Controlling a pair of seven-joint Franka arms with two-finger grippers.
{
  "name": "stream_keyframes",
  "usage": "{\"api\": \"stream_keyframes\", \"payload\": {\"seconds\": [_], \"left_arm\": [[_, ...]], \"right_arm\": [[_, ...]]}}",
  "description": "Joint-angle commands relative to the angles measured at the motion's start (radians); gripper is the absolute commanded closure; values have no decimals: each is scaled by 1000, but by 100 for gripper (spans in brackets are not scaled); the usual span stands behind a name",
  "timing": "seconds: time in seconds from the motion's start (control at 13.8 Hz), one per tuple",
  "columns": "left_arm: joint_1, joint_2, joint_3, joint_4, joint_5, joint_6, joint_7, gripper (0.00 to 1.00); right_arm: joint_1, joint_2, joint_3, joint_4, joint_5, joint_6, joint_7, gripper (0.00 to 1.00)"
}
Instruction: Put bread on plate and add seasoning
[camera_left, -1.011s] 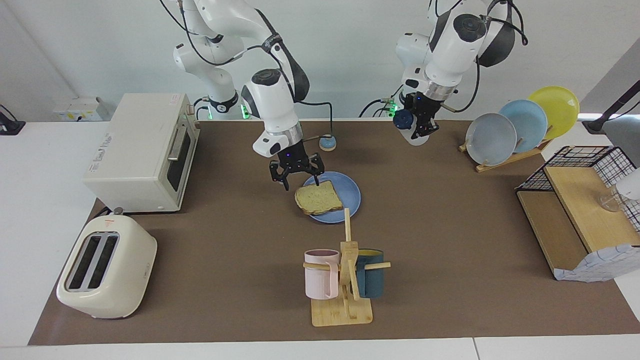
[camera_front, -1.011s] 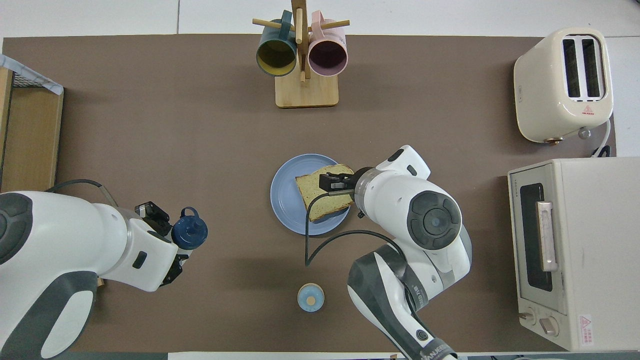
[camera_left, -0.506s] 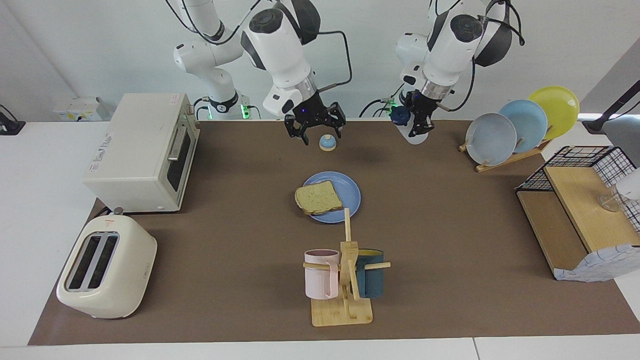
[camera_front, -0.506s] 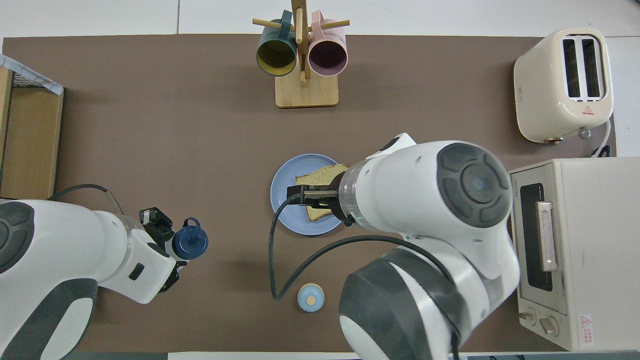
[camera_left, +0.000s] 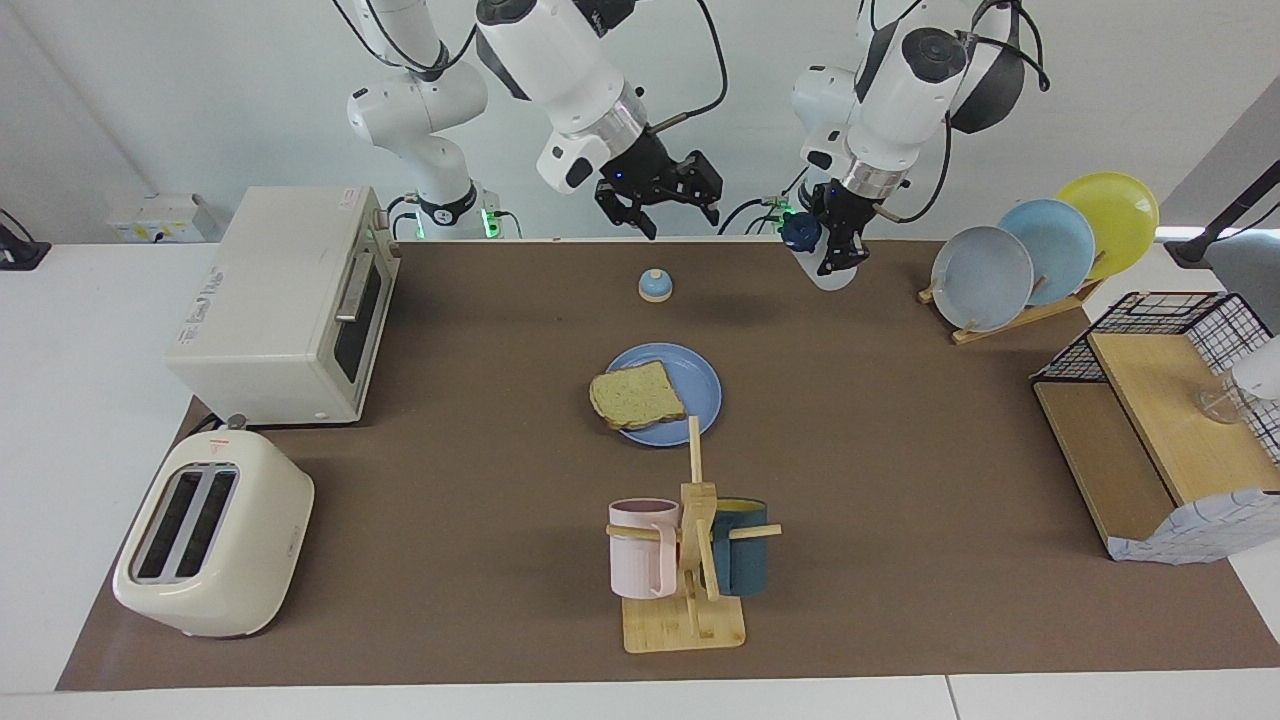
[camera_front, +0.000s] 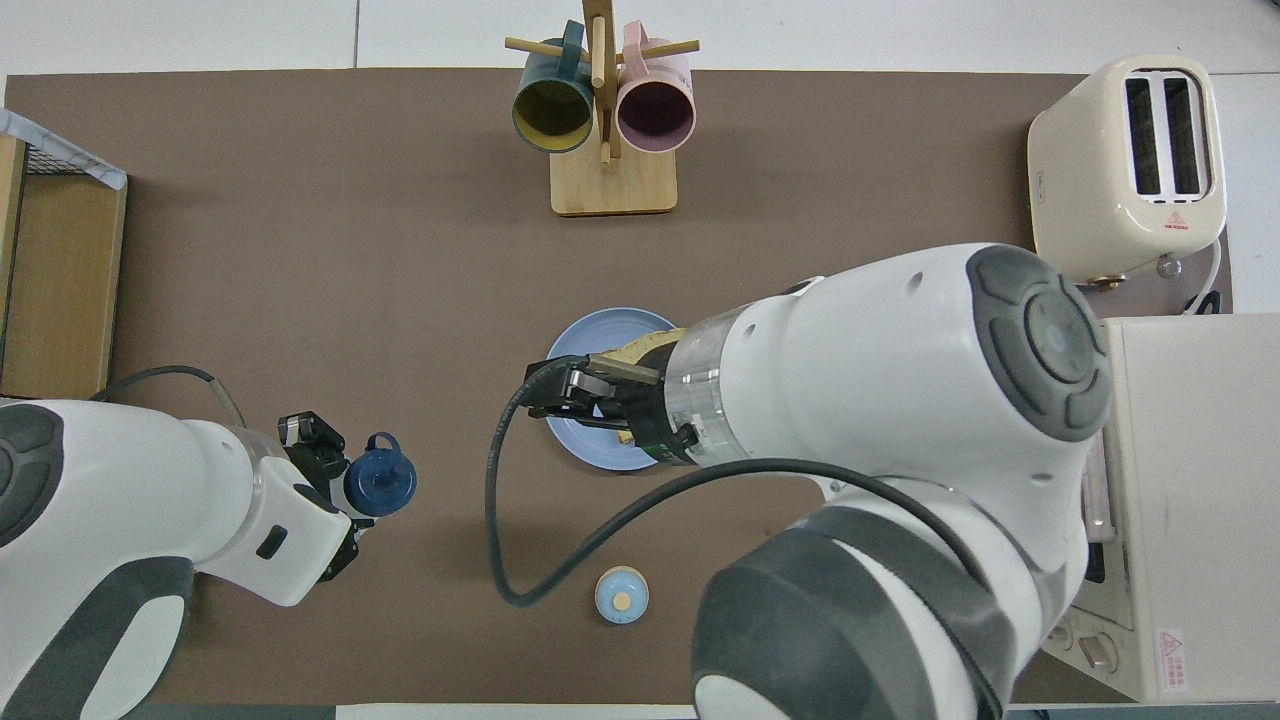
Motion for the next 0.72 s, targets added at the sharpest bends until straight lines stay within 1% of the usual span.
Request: {"api": "stream_keyframes", "payload": {"seconds": [0.0,0.14,0.22,0.29,0.36,0.43,0.51,0.65], "left_arm": [[-2,-29,0,-27,3,40,0,100],[-4,-28,0,-27,3,51,-4,100],[-4,-28,0,-27,3,53,-4,100],[-4,-28,0,-27,3,54,-4,100],[-4,-28,0,-27,3,54,-4,100],[-4,-28,0,-27,3,54,-6,100],[-4,-28,-2,-27,3,56,-6,100],[-4,-28,-2,-27,1,56,-6,100]], "right_arm": [[66,56,6,58,-19,51,82,11],[99,135,7,180,-132,0,161,11],[117,172,7,241,-164,-29,196,11],[117,189,7,275,-171,-63,208,12],[119,199,7,297,-162,-92,218,21],[117,202,7,300,-163,-109,248,27],[119,214,7,305,-171,-109,280,28],[123,251,7,361,-175,-112,301,34]]}}
